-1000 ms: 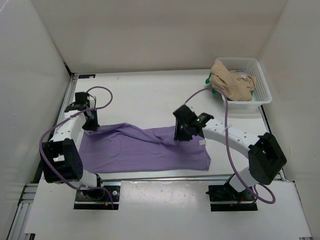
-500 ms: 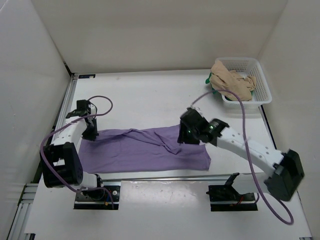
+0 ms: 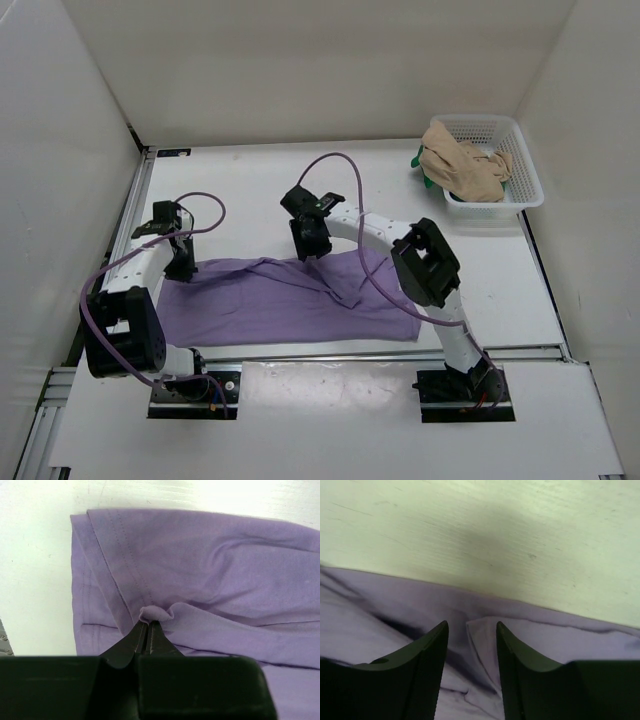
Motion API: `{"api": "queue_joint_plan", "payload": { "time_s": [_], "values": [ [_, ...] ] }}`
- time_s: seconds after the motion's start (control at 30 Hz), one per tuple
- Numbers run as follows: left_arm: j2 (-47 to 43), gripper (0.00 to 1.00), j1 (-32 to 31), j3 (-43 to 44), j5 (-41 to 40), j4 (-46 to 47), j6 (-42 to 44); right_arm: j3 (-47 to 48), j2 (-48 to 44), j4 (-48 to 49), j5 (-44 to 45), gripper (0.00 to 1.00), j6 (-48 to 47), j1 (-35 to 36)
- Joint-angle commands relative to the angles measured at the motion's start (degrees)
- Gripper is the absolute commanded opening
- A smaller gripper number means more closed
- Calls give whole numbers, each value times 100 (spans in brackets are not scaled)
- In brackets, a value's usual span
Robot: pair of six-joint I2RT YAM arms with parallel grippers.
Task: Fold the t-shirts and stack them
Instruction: Fold the other side of the tshirt into a rectangle
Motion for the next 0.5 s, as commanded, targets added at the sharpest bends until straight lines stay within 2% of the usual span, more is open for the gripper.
{"api": "queue_joint_plan", "payload": {
  "time_s": [0.0,0.07,0.13,0.4,0.47],
  "values": [
    [-74,10,-24,-55,138,118,-3,436,27,-292,-80,46,-243,-3],
    [-73,10,-24,-55,138,118,-3,383,28,-292,60,45,-165,-3],
    [-11,10,-24,-3,199,118,-3,216,28,-292,253,37,-86,-3],
    [-64,10,-24,-3,261,118,-3,31,133,-195,-202,37,-32,-3],
    [-125,10,-24,-3,209,118,-3,31,185,-195,-264,40,-32,-3]
  ]
}}
